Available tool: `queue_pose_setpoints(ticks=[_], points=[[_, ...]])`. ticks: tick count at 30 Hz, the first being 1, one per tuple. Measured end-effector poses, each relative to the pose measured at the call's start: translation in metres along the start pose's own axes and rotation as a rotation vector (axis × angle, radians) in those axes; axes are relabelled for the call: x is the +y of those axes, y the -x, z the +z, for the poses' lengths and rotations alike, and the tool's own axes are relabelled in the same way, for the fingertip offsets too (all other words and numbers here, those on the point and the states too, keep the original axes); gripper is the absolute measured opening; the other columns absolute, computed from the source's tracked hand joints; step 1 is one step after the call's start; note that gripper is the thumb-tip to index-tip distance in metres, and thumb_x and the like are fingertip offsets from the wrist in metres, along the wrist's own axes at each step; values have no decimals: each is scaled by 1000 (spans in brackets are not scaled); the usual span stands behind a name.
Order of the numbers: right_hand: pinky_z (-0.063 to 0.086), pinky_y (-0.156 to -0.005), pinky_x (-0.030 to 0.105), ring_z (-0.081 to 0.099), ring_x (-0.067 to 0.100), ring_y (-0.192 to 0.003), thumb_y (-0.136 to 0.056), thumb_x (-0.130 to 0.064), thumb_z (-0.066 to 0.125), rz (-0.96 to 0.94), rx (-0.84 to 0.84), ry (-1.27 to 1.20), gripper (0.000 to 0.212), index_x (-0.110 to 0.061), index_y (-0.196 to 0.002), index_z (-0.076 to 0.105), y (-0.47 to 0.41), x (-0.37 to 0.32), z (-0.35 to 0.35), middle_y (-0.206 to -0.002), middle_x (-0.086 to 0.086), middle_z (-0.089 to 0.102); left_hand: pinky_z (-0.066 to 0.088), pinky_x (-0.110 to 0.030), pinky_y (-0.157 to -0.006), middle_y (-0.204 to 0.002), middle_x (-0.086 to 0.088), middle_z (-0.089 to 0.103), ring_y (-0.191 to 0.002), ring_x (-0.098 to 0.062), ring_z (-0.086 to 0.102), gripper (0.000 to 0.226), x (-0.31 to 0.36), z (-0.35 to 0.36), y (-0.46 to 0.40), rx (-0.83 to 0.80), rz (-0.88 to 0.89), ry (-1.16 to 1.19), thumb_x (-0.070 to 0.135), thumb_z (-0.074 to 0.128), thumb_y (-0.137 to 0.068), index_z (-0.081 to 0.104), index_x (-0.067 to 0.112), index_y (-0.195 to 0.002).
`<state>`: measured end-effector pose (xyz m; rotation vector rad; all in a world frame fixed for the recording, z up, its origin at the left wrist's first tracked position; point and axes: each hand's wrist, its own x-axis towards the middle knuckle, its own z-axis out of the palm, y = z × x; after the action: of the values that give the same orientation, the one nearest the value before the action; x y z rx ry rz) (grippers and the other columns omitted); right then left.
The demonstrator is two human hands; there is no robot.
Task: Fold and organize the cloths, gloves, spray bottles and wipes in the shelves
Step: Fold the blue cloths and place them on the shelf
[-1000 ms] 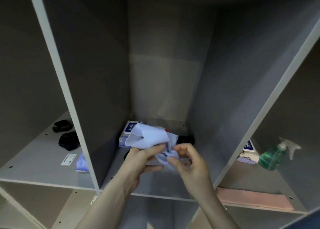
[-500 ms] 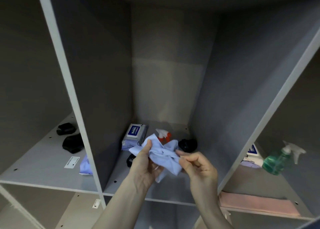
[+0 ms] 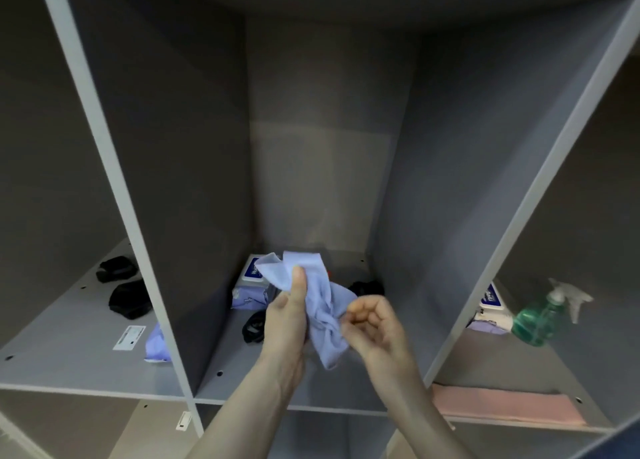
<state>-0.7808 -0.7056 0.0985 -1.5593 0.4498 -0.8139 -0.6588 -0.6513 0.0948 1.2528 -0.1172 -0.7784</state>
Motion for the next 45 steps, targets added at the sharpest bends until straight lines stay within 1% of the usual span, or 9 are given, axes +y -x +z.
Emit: queue_pose_setpoints(ticks=[5, 9, 14, 23, 30, 36, 40, 42, 45], points=[[43, -69, 16, 58, 3, -92, -64, -58, 62, -179, 69, 506, 30, -35, -83, 63, 7, 1, 4, -94, -15, 56, 56, -35, -74, -92, -17, 73, -83, -28, 71, 56, 5, 0, 10, -156, 125, -174, 58, 67, -74, 68, 6, -94], [40, -72, 16, 57, 8, -88, -69, -47, 64, -158, 119, 449, 5, -43, -71, 65, -5, 4, -3, -86, -12, 59, 52, -28, -67, -97, -15, 71, -81, -21, 66, 57, 0, -5, 9, -175, 131, -83, 40, 78, -70, 64, 4, -111], [46, -76, 21, 62, 16, -81, -81, 4, 66, 84, 156, -63, 17, -8, -69, 67, -13, -1, -14, -82, 2, 70, 55, -41, -86, -120, -27, 63, -113, -40, 60, 61, 1, -9, 0, -235, -61, 146, 41, 63, -81, 59, -4, -123], [51, -59, 21, 60, 17, -67, -74, -19, 58, 253, 147, -540, 20, -1, -80, 56, -15, 2, -3, -75, 10, 67, 57, -37, -84, -103, -17, 69, -93, -27, 70, 38, -3, 2, -14, -137, -80, 266, 33, 50, -96, 71, 1, -100], [46, -65, 15, 61, 6, -73, -79, -23, 72, 167, 83, -177, 19, -12, -88, 59, -12, 2, 11, -76, -7, 66, 40, -17, -42, -52, -7, 54, -46, -13, 51, 39, 16, 2, 0, -24, 242, -26, 38, 65, -84, 55, 3, -69], [42, -57, 14, 56, 4, -58, -82, -11, 72, 156, 68, 88, 15, -14, -68, 68, -23, 2, 15, -58, -10, 64, 49, -20, -53, -63, -5, 66, -55, -13, 62, 47, 23, -2, 6, -224, 124, -114, 58, 62, -68, 65, 11, -68], [53, -80, 34, 66, 26, -87, -82, -23, 70, 283, 192, -333, 24, -4, -96, 72, -32, 6, 9, -95, 13, 74, 52, -31, -77, -81, -9, 72, -76, -19, 67, 43, 25, -10, 1, -323, 100, -5, 52, 64, -73, 73, 11, -83], [58, -79, 36, 68, 30, -96, -72, -42, 76, 332, 136, -550, 56, -3, -111, 67, -32, 5, 8, -106, 19, 71, 50, -26, -64, -76, -9, 69, -68, -20, 63, 31, 26, -15, -2, -365, 126, -1, 40, 71, -75, 69, 9, -78], [60, -65, 32, 72, 26, -83, -90, -30, 53, 384, 108, -767, 41, -1, -117, 61, -31, 4, 11, -100, 18, 72, 41, -23, -53, -64, -6, 61, -58, -18, 54, 32, 20, -13, -6, -214, 155, 17, 40, 70, -70, 57, 11, -67]])
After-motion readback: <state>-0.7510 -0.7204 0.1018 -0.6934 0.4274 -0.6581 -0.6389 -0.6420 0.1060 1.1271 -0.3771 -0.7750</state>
